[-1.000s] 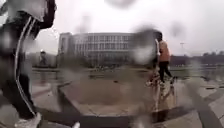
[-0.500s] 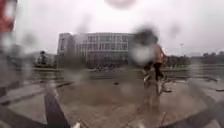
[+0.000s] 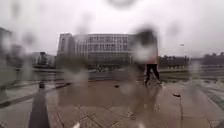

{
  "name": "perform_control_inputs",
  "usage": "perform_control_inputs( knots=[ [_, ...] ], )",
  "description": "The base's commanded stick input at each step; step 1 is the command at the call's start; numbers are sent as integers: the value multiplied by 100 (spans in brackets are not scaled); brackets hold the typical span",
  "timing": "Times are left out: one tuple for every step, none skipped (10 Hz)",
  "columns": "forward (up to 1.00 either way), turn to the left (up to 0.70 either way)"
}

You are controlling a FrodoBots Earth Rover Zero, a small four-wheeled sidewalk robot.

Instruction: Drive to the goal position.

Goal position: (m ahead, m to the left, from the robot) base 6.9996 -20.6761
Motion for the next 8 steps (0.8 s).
perform_control_inputs(
  knots=[
    [70, 9],
    [70, 6],
    [70, 3],
    [70, 1],
    [70, 1],
    [70, 1],
    [70, 1],
    [70, 1]
  ],
)
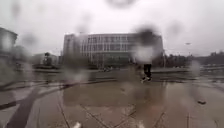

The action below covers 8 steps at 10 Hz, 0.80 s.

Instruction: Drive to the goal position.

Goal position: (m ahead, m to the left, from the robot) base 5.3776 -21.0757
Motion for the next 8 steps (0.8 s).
perform_control_inputs(
  knots=[
    [70, 1],
    [70, 1],
    [70, 1],
    [70, 1],
    [70, 1],
    [70, 1],
    [70, 1],
    [70, 1]
  ],
)
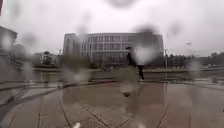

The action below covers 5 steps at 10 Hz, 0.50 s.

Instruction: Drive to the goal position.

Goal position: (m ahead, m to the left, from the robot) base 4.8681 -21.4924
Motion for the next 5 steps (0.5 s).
perform_control_inputs(
  knots=[
    [70, -2],
    [70, -9],
    [70, -10],
    [70, -12],
    [70, -13]
  ],
)
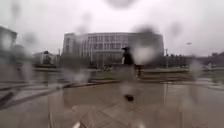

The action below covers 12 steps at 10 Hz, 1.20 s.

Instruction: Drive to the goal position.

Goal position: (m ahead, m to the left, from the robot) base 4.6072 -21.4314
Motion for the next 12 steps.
perform_control_inputs(
  knots=[
    [70, -13],
    [70, 6],
    [70, 15],
    [70, 15],
    [70, 15],
    [70, 15],
    [70, 15],
    [70, 15],
    [70, 15],
    [70, 15],
    [70, 15],
    [70, 15]
  ],
)
